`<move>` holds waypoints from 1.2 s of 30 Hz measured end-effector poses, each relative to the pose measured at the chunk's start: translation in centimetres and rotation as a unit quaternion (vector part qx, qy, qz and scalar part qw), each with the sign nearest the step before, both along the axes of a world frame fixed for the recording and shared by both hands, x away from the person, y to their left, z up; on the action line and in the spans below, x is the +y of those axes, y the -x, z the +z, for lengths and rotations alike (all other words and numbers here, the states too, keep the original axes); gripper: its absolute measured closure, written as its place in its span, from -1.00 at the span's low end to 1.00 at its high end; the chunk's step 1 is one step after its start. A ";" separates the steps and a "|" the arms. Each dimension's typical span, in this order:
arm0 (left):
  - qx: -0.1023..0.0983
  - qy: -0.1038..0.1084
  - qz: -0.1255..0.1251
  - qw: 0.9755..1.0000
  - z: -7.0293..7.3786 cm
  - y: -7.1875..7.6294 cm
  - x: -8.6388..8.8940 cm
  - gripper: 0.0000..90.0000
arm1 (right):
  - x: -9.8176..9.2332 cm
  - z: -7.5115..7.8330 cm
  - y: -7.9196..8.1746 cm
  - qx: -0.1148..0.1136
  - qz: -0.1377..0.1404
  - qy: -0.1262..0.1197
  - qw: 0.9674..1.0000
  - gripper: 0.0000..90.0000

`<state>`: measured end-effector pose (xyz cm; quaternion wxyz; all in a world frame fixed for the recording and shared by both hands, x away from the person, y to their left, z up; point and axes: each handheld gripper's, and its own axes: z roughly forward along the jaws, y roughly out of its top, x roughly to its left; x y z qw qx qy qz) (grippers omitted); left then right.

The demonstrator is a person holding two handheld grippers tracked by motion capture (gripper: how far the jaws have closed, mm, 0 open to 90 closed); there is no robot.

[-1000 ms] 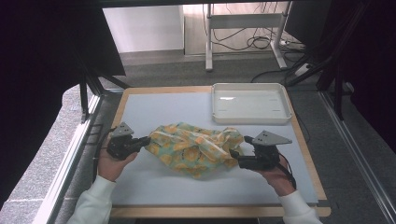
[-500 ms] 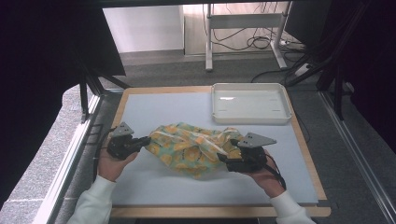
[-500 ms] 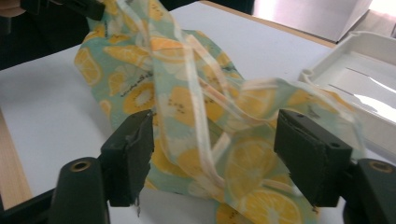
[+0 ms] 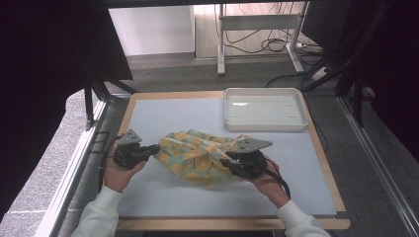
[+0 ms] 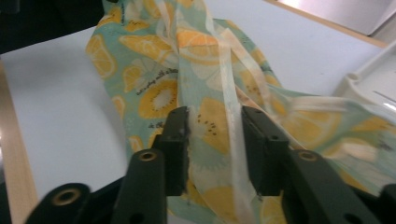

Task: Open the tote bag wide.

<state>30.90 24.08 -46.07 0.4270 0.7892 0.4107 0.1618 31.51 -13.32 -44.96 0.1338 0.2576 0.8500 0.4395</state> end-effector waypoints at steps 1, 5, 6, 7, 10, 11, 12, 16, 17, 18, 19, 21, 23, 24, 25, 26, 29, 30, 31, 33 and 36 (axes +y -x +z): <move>0.000 0.000 0.000 1.000 0.0 0.0 0.1 0.97 | 0.2 -0.1 -0.1 0.002 0.004 0.001 1.000 0.61; 0.000 0.007 0.000 1.000 0.1 0.1 0.2 0.97 | 0.6 -0.1 -0.3 0.006 0.011 -0.001 1.000 0.89; -0.001 0.010 -0.001 1.000 0.3 0.2 0.3 0.97 | 0.6 0.0 -0.4 0.006 0.016 -0.011 1.000 0.96; -0.001 0.010 -0.001 1.000 0.3 0.2 0.3 0.97 | 0.6 0.0 -0.4 0.006 0.016 -0.011 1.000 0.96; -0.002 0.018 -0.005 1.000 0.4 0.4 0.4 0.97 | 0.5 0.2 -0.2 0.004 0.025 -0.015 1.000 0.97; -0.001 0.024 -0.007 1.000 0.3 0.6 0.6 0.96 | 0.4 0.3 -0.1 0.002 0.025 -0.017 1.000 0.97; 0.000 0.024 -0.007 1.000 0.3 0.6 0.6 0.96 | 0.3 0.4 0.1 0.001 0.026 -0.020 0.999 0.97; 0.001 0.025 -0.008 1.000 0.2 0.8 0.7 0.96 | -0.1 0.6 0.5 -0.004 0.029 -0.024 0.999 0.97; 0.001 0.024 -0.009 1.000 0.1 0.8 0.7 0.96 | -0.2 0.7 0.7 -0.002 0.029 -0.026 0.999 0.97; 0.001 0.024 -0.009 1.000 0.1 0.9 0.7 0.96 | -0.4 0.6 0.8 -0.002 0.030 -0.028 0.999 0.97; 0.001 0.024 -0.009 1.000 0.1 0.9 0.6 0.96 | -0.5 0.6 0.9 0.001 0.031 -0.030 0.999 0.97; -0.002 0.024 -0.011 1.000 0.0 1.2 0.6 0.96 | -0.7 0.3 1.0 0.009 0.032 -0.036 0.999 0.97; -0.002 0.023 -0.012 1.000 0.0 1.3 0.6 0.96 | -0.6 0.2 1.1 0.010 0.035 -0.035 0.999 0.97; -0.003 0.023 -0.013 1.000 0.0 1.3 0.5 0.96 | -0.6 0.2 1.1 0.010 0.035 -0.035 0.999 0.97; -0.003 0.023 -0.013 1.000 0.0 1.3 0.5 0.96 | -0.6 0.2 1.1 0.010 0.036 -0.033 0.999 0.97; -0.004 0.023 -0.014 1.000 0.0 1.3 0.5 0.96 | -0.4 0.2 1.2 0.009 0.042 -0.029 0.999 0.97; -0.005 0.023 -0.013 1.000 0.0 1.4 0.5 0.96 | -0.2 0.1 1.4 0.012 0.048 -0.030 0.998 0.97; -0.008 0.024 -0.014 1.000 0.0 1.6 0.5 0.96 | -0.2 0.0 1.6 0.015 0.050 -0.032 0.998 0.97; -0.011 0.028 -0.015 0.999 0.0 1.8 0.5 0.96 | -0.2 0.0 1.8 0.017 0.055 -0.034 0.998 0.97; -0.018 0.031 -0.015 0.999 -0.1 2.2 0.6 0.96 | -0.2 -0.2 2.4 0.017 0.066 -0.035 0.997 0.97; -0.023 0.029 -0.023 0.999 -0.8 3.0 0.6 0.95 | -0.1 -0.7 3.3 0.026 0.081 -0.028 0.996 0.97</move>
